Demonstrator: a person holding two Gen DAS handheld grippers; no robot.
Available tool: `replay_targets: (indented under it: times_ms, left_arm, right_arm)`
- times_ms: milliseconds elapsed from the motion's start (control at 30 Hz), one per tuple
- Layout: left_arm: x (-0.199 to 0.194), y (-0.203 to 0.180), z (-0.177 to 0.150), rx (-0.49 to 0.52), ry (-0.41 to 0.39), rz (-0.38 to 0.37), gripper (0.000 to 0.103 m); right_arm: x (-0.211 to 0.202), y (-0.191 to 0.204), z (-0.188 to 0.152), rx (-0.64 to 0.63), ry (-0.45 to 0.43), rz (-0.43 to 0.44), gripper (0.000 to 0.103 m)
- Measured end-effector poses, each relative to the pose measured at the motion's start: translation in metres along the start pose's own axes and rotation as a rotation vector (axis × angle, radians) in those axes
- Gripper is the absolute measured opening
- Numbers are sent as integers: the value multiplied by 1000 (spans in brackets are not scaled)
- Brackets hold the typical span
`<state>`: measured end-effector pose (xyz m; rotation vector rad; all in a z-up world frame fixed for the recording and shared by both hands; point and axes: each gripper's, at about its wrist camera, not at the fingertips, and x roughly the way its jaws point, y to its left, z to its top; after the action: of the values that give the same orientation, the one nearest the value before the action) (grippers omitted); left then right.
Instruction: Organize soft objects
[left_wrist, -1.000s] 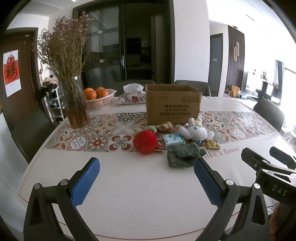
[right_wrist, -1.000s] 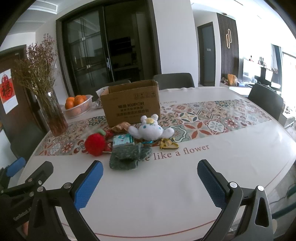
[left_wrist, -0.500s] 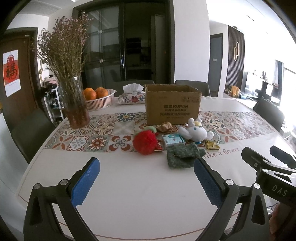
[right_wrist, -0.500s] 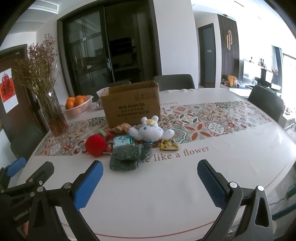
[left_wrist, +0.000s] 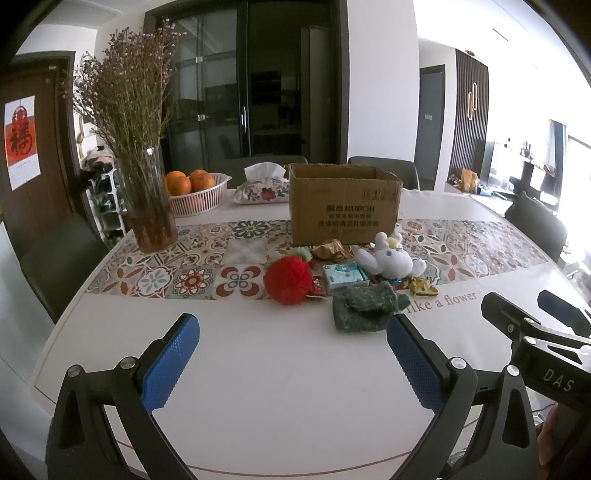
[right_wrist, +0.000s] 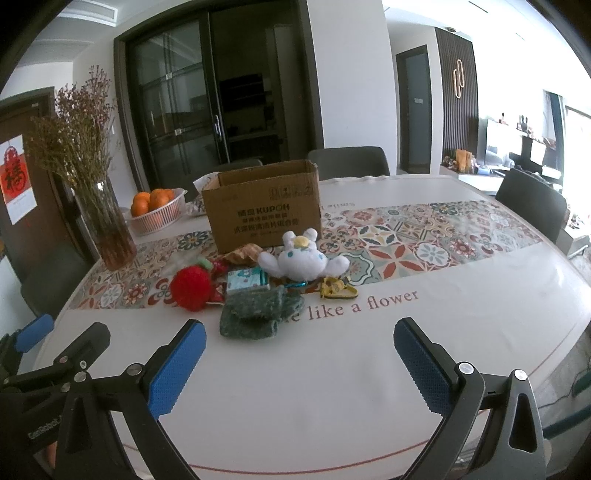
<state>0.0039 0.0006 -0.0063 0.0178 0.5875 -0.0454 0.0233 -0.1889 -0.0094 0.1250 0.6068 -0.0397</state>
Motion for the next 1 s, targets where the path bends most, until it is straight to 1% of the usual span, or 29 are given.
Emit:
replay_targets:
  times_ms: [500,1000]
  left_arm:
    - [0,0,-1,-1,3,2,103]
    - [11,8,-1,-18,22,-5,103]
  right_arm:
    - [0,0,0,0,0,0,103]
    - [13,7,-2,-4,37,-7,103]
